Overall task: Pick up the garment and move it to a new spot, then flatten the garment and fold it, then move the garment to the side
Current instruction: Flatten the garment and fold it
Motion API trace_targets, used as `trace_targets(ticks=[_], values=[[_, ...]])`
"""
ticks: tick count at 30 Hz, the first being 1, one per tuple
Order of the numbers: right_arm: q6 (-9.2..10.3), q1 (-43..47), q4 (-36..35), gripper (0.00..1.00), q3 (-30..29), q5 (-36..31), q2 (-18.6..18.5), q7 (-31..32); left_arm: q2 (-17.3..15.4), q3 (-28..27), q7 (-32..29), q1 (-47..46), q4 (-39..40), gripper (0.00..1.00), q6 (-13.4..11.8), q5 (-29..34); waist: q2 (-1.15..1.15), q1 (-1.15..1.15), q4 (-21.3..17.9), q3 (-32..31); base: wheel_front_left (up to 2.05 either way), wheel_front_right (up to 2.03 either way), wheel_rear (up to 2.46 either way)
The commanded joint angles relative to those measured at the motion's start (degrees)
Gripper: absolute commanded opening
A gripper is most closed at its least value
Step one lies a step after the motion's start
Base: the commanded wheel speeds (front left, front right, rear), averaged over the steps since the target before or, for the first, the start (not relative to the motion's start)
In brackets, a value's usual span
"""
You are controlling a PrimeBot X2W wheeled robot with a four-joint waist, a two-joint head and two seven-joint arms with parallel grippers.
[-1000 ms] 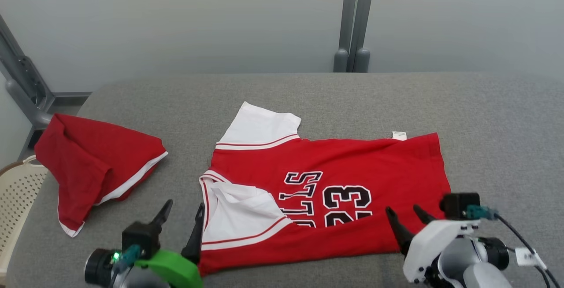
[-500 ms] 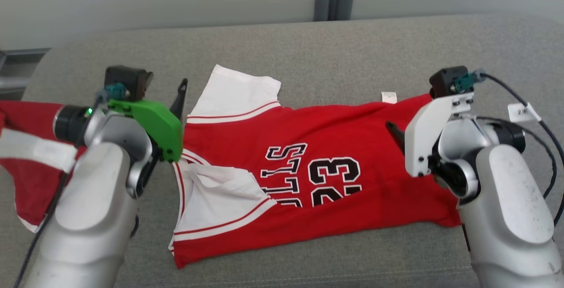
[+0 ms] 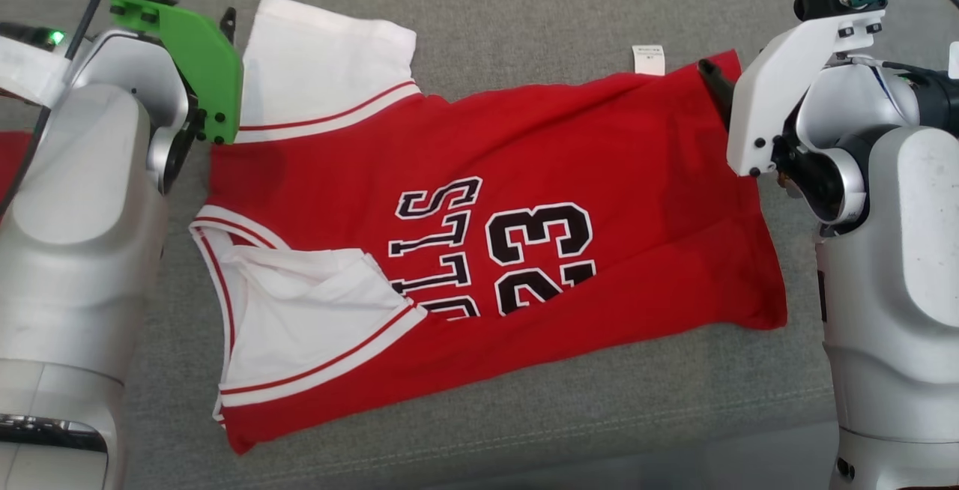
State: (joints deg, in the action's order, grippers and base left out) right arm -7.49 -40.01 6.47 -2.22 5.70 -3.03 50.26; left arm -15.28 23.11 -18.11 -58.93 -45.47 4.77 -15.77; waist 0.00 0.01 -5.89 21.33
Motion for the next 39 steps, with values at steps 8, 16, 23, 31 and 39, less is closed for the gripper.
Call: trace_targets(ticks=[8,16,23,31,39], values=[[0.01,-2.65,0.09,1.0,-1.78,-1.32,0.1,-1.73,-0.45,0.87,-0.91,-6.79,-6.76,1.0,-1.41,1.39,0.0,-0.01,-5.19,10.2,0.0,0.0,0.0],[0.01,-2.6,0.51,1.0,-1.41,-1.38,0.12,-1.9,-0.49,1.15,-1.81,-9.9,-10.71,1.0,-2.7,1.47,0.0,-0.01,-5.51,10.46,0.0,0.0,0.0],[0.01,-2.04,0.84,1.0,-1.18,-1.57,0.13,-1.19,1.1,2.3,-3.42,-10.69,-12.87,0.0,-1.13,0.69,0.0,-0.01,-5.1,10.29,0.0,0.0,0.0],[0.01,-4.72,1.25,1.0,-0.85,-2.4,-1.43,3.0,3.97,2.93,-1.19,-10.83,-14.24,0.0,-2.56,0.1,0.0,-0.01,-3.76,9.71,0.0,0.0,0.0],[0.01,-10.08,6.17,1.0,-3.6,-6.17,-1.87,4.43,8.75,3.94,0.84,-11.34,-17.08,0.0,-3.32,-0.7,0.0,-0.01,-1.37,8.86,0.0,0.0,0.0]])
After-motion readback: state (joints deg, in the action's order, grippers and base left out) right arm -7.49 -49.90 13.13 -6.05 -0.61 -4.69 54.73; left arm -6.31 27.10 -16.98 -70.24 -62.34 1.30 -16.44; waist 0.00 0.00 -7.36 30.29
